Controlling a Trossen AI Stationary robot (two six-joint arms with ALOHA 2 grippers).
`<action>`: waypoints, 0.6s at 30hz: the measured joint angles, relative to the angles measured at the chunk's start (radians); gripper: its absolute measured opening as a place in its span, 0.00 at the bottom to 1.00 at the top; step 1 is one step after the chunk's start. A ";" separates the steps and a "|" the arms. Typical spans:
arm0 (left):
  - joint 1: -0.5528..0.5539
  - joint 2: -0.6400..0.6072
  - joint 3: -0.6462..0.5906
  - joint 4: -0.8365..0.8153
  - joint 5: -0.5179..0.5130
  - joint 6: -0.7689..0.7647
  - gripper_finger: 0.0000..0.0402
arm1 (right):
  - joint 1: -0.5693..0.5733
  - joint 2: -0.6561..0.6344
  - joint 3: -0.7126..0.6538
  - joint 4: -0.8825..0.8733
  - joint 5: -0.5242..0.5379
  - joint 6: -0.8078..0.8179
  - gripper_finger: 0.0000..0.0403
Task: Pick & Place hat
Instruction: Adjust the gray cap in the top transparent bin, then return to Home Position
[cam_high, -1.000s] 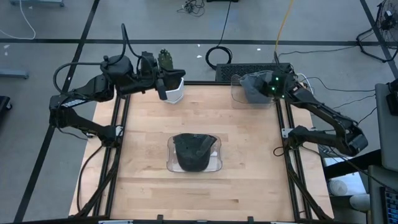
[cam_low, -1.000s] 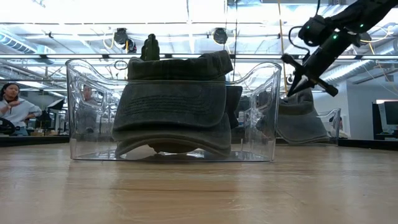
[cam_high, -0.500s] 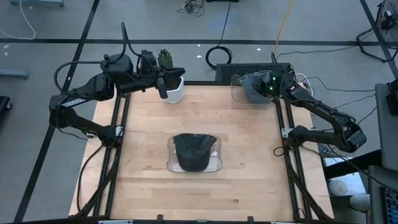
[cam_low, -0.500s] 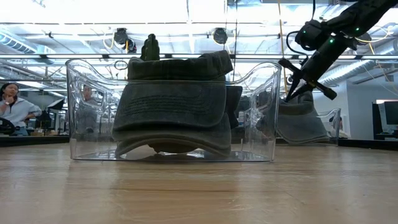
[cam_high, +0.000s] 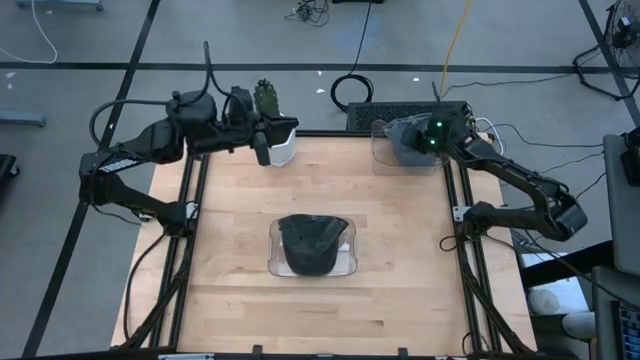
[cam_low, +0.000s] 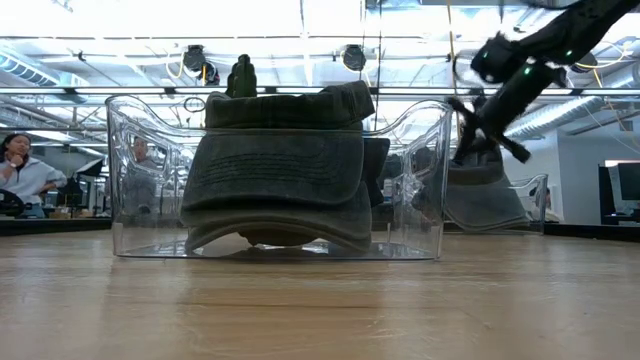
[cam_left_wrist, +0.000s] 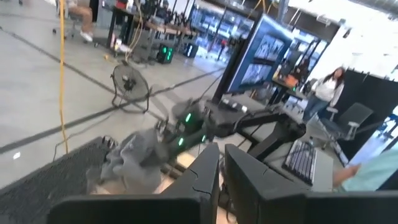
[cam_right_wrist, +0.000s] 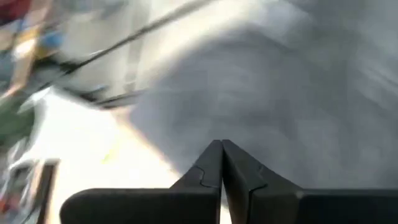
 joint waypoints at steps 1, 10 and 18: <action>-0.003 0.000 0.000 -0.016 0.000 -0.006 0.09 | 0.000 -0.020 0.000 0.025 -0.026 -0.055 0.00; -0.016 0.000 0.000 -0.077 0.000 0.030 0.09 | 0.131 -0.340 0.000 0.048 -0.254 -0.327 0.00; 0.044 0.000 0.000 -0.075 0.000 0.019 0.09 | 0.311 -0.595 0.003 0.083 -0.101 -0.248 0.00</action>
